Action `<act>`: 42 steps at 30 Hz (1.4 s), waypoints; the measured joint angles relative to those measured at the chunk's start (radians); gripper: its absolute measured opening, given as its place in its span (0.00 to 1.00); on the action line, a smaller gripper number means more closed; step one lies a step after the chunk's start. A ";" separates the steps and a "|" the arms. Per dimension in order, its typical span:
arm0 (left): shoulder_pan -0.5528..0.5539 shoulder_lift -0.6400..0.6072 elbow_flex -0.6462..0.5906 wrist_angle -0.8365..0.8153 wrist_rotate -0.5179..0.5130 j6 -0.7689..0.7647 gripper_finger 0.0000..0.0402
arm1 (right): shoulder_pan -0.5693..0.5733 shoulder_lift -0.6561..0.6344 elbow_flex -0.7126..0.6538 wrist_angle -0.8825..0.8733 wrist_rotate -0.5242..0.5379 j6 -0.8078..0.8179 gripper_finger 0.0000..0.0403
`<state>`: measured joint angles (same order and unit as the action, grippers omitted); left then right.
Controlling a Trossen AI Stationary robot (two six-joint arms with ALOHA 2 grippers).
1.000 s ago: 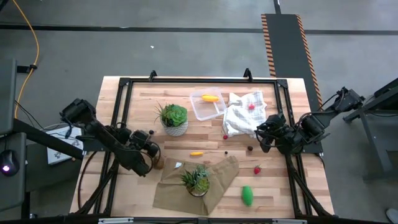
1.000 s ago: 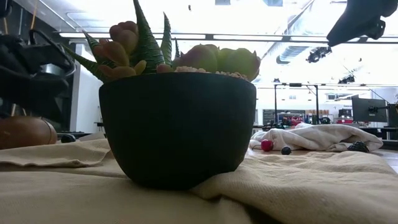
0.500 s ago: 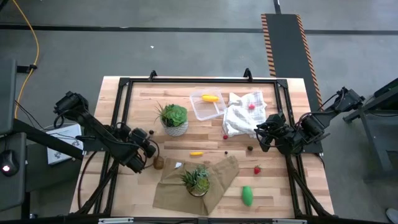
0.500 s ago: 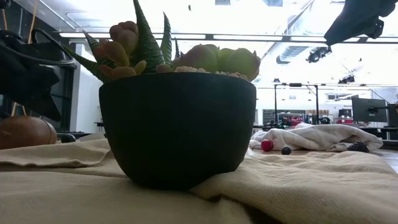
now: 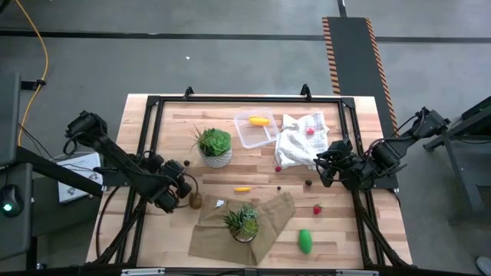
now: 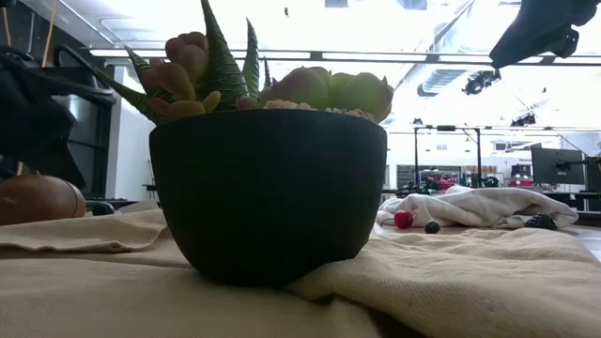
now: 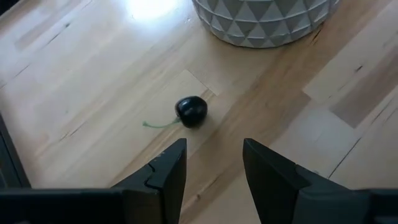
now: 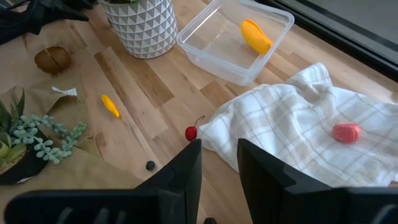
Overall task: Pick and placing Produce into tupperware
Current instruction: Put the black cherry into the transparent bin
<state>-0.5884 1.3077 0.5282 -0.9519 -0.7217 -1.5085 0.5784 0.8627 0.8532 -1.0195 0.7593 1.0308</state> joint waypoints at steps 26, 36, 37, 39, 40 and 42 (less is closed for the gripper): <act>0.000 -0.381 0.000 -0.138 0.170 0.279 0.16 | -0.002 0.000 0.000 0.012 0.053 0.071 0.23; 0.073 -0.503 0.000 -0.138 0.208 0.430 0.16 | -0.003 0.002 0.000 0.040 0.082 0.072 0.23; 0.101 -0.509 0.000 -0.123 0.217 0.469 0.16 | -0.003 0.003 0.000 0.041 0.082 0.072 0.23; 0.161 -0.520 0.000 -0.072 0.244 0.564 0.15 | -0.003 0.002 0.000 0.046 0.083 0.072 0.23; 0.196 -0.521 0.000 -0.051 0.264 0.609 0.15 | -0.003 0.002 0.000 0.048 0.083 0.072 0.23; 0.264 -0.518 0.000 -0.026 0.309 0.677 0.15 | -0.003 0.002 0.000 0.054 0.083 0.072 0.23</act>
<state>-0.3241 0.7899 0.5284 -0.9782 -0.4131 -0.8311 0.5758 0.8650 0.8532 -0.9653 0.8421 1.1030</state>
